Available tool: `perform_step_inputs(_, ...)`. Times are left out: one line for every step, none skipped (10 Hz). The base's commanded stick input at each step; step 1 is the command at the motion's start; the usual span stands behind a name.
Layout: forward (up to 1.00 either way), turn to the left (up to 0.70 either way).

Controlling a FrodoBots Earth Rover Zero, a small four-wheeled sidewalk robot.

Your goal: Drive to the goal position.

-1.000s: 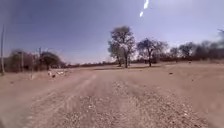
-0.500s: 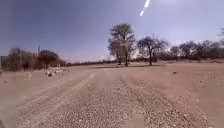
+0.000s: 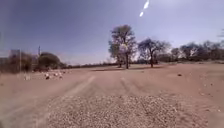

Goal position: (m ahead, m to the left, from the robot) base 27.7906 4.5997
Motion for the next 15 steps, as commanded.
perform_step_inputs(0.85,0.0)
perform_step_inputs(0.85,0.0)
perform_step_inputs(0.85,0.0)
perform_step_inputs(0.85,0.0)
perform_step_inputs(0.85,0.0)
perform_step_inputs(0.85,0.0)
perform_step_inputs(0.85,0.0)
perform_step_inputs(0.85,0.0)
perform_step_inputs(0.85,0.0)
perform_step_inputs(0.85,0.0)
perform_step_inputs(0.85,0.0)
perform_step_inputs(0.85,0.0)
perform_step_inputs(0.85,0.0)
perform_step_inputs(0.85,0.0)
perform_step_inputs(0.85,0.0)
